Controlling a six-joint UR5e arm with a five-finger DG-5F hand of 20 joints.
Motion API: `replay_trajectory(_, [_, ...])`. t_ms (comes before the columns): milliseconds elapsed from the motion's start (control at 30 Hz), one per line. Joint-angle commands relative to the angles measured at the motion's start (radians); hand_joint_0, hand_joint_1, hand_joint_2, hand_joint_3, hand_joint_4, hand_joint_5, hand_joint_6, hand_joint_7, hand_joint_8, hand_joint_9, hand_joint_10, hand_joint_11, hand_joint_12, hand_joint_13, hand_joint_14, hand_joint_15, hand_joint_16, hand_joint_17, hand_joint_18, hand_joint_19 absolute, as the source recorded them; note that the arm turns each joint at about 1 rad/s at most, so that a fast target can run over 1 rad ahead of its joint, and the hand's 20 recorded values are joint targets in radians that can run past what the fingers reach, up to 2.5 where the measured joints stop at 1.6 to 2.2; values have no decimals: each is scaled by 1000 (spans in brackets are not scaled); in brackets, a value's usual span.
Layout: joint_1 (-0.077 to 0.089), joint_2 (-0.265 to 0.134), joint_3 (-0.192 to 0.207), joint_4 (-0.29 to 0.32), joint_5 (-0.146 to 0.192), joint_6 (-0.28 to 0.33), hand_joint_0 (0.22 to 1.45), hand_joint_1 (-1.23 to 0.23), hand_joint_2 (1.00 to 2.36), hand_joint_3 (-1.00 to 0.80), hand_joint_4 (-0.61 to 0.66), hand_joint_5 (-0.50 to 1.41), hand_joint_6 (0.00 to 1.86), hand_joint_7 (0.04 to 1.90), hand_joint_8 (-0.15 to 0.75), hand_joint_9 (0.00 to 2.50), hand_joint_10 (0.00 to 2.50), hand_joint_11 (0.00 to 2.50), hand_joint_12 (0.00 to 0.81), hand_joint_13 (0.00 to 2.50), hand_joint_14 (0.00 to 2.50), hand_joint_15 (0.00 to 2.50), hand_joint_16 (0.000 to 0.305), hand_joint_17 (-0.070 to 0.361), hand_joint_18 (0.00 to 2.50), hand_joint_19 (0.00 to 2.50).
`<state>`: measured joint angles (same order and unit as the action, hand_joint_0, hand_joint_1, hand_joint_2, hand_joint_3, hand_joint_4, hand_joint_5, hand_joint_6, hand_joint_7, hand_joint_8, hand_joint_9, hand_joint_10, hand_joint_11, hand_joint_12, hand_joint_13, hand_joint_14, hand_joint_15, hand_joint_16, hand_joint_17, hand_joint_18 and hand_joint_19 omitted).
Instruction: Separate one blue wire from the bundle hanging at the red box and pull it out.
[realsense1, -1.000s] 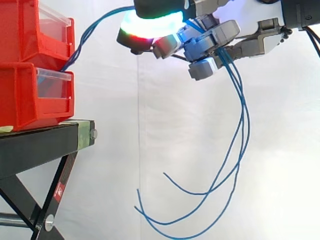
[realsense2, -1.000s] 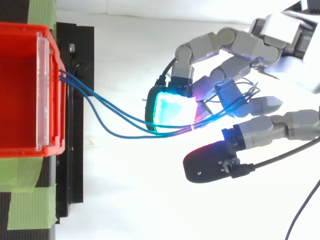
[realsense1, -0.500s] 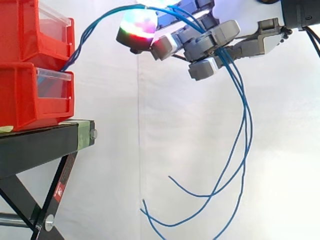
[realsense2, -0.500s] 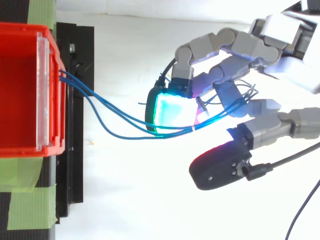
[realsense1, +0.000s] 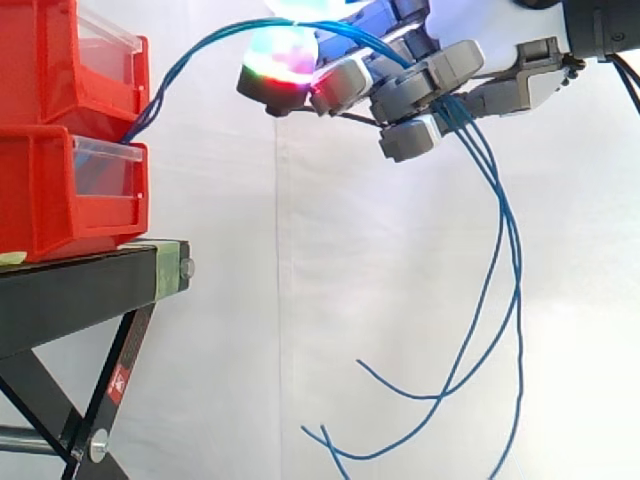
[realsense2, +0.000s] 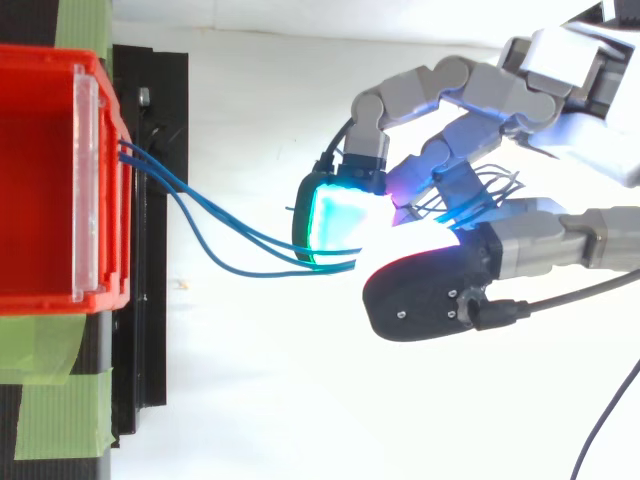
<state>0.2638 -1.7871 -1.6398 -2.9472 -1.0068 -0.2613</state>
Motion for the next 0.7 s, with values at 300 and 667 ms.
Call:
replay_trajectory(300, [0, 0, 0, -3, -1, 1, 687, -774, 1018, -302, 291, -267, 896, 1041, 350, 843, 269, 1628, 358, 939, 2344, 1073, 45, 101, 1003, 1502])
replay_trajectory(667, [0, 0, 0, -1, -1, 1, 693, -820, 1013, -362, 302, -275, 896, 1049, 360, 796, 313, 1631, 358, 936, 2392, 1049, 45, 100, 991, 1509])
